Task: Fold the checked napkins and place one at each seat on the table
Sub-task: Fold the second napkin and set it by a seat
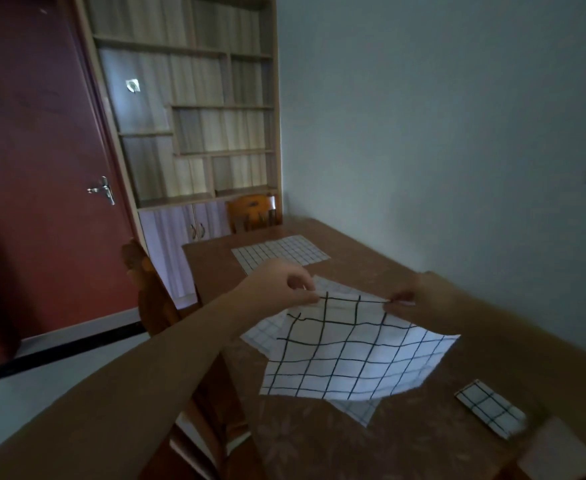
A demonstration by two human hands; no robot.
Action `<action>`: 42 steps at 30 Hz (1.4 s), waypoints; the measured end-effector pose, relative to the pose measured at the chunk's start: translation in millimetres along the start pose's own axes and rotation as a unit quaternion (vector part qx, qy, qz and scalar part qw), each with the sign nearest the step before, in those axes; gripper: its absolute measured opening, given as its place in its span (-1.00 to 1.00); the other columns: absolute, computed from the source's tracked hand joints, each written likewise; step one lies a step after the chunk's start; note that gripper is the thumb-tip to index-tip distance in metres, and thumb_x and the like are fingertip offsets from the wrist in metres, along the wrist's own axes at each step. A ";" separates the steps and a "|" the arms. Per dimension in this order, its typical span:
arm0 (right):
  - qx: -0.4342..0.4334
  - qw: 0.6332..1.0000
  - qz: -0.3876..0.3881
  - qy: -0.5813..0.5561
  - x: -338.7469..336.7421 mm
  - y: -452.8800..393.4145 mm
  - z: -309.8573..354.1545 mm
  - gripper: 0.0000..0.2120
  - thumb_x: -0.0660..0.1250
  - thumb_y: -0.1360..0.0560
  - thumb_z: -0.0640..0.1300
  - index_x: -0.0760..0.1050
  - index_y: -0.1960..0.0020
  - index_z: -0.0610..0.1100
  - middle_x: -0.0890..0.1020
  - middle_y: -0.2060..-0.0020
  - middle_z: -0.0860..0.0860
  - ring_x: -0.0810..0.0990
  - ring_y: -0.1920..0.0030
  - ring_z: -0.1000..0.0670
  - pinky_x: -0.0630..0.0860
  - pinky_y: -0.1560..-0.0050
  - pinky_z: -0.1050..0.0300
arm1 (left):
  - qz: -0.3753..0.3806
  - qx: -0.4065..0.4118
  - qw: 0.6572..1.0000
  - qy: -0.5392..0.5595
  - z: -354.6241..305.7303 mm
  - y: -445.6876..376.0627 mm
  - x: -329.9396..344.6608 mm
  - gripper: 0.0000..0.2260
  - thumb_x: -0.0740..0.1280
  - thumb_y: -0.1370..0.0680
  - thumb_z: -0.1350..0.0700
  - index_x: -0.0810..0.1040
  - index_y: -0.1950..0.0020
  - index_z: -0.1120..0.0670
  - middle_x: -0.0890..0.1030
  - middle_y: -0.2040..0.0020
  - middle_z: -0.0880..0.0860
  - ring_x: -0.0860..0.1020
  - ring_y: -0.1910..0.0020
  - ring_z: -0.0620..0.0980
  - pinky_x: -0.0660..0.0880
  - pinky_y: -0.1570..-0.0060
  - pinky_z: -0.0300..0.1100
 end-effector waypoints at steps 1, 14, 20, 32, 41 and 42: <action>0.001 1.000 0.008 -0.010 -1.6 3.1 4.3 -0.83 0.38 -0.51 -0.02 0.67 0.03 -0.09 0.70 0.11 0.03 0.64 0.09 0.00 0.54 0.00 0.03 | -0.011 -0.006 1.000 0.023 -4.5 2.7 -2.9 -0.91 0.43 -0.48 -0.07 0.64 0.15 -0.08 0.63 0.20 -0.10 0.58 0.21 -0.19 0.53 0.20 -0.29; 0.043 0.972 -0.022 -0.231 -13.9 20.3 -22.8 -0.85 0.29 -0.58 -0.14 0.58 0.13 -0.09 0.55 0.33 -0.08 0.46 0.39 0.05 0.41 0.33 0.12 | -0.030 -0.081 0.960 0.267 -69.0 0.4 -1.7 -0.89 0.36 -0.56 0.14 0.69 0.07 0.09 0.61 0.15 0.22 0.53 0.21 -0.04 0.50 0.29 -0.33; 0.066 0.957 -0.024 -0.282 -22.7 38.7 -58.9 -0.84 0.25 -0.60 -0.18 0.56 0.09 -0.19 0.48 0.39 -0.02 0.34 0.58 0.22 0.29 0.55 0.34 | -0.034 -0.094 0.960 0.262 -100.3 -23.9 24.1 -0.88 0.37 -0.55 0.14 0.69 0.11 -0.01 0.65 0.01 0.25 0.60 0.12 0.01 0.53 0.21 -0.39; 0.110 0.939 -0.041 -0.323 -24.1 58.3 -89.6 -0.85 0.35 -0.42 0.10 0.61 0.20 0.05 0.58 0.32 -0.05 0.47 0.30 -0.12 0.37 0.24 -0.05 | 0.104 -0.043 0.971 0.209 -112.1 -45.2 63.0 -0.58 0.24 -0.54 0.30 0.57 -0.19 -0.19 0.64 -0.04 -0.03 0.60 0.02 -0.09 0.55 0.00 -0.18; 0.120 0.917 -0.061 -0.375 -21.3 47.7 -86.1 -0.69 0.32 -0.26 0.03 0.45 0.34 -0.25 0.42 0.41 -0.04 0.38 0.33 0.00 0.28 0.22 0.11 | 0.109 0.009 0.967 0.229 -119.8 -38.8 55.4 -0.65 0.31 -0.51 0.34 0.64 -0.10 -0.08 0.60 0.30 -0.12 0.56 0.29 -0.23 0.53 0.15 -0.35; 0.114 0.917 -0.059 -0.378 -21.5 46.6 -82.5 -0.70 0.31 -0.26 0.00 0.44 0.33 -0.27 0.39 0.43 -0.03 0.36 0.35 0.03 0.28 0.27 0.18 | 0.110 0.018 0.969 0.221 -123.3 -37.9 53.9 -0.66 0.31 -0.51 0.34 0.64 -0.08 -0.08 0.58 0.33 -0.12 0.53 0.33 -0.23 0.50 0.20 -0.38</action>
Point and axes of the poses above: each hand's wrist, its own y-axis away from the middle knuckle, its own x-axis out of the palm, z = x × y, the point moved 5 cm from there along -y, towards the middle knuckle
